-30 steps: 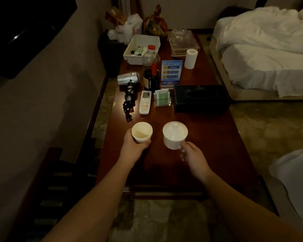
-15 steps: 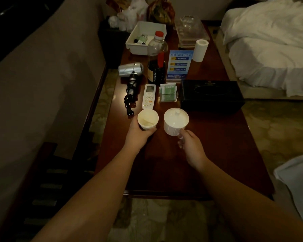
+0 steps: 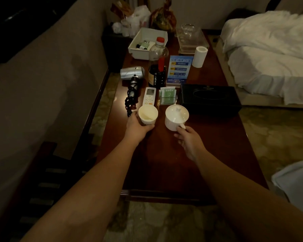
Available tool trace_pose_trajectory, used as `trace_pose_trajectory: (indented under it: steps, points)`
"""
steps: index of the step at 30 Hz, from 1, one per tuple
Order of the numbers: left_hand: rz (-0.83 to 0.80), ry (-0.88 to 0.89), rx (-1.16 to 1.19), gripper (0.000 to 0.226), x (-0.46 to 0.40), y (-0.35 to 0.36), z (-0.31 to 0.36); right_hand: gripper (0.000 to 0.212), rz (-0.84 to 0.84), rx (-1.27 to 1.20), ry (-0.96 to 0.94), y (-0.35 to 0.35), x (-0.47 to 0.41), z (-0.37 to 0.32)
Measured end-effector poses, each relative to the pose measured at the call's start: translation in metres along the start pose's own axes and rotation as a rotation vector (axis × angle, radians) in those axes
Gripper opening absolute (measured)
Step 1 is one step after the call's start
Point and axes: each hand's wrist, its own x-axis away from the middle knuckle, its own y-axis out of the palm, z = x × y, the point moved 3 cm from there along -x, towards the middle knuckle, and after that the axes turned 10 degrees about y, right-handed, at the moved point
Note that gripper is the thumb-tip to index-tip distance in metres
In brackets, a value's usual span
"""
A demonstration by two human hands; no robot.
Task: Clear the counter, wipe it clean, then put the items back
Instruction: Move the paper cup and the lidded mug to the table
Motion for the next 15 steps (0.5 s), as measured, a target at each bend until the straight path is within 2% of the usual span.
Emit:
trace_pose_trajectory:
  steps: [3,6,10,15]
  points:
    - [0.028,-0.017,-0.101,0.094,0.015,-0.008,0.003,0.048,0.015,0.013,-0.016,-0.007,0.009,0.004]
    - [0.021,-0.04,-0.193,0.076,0.04,-0.018,0.006,0.058,0.08,0.166,-0.043,-0.016,0.021,0.006]
    - [0.022,0.01,-0.236,0.054,0.09,-0.039,0.017,0.04,0.113,0.51,-0.122,-0.018,0.061,-0.001]
    - [-0.072,-0.071,-0.182,0.031,0.194,-0.07,0.042,0.029,0.02,0.828,-0.303,-0.014,0.146,-0.004]
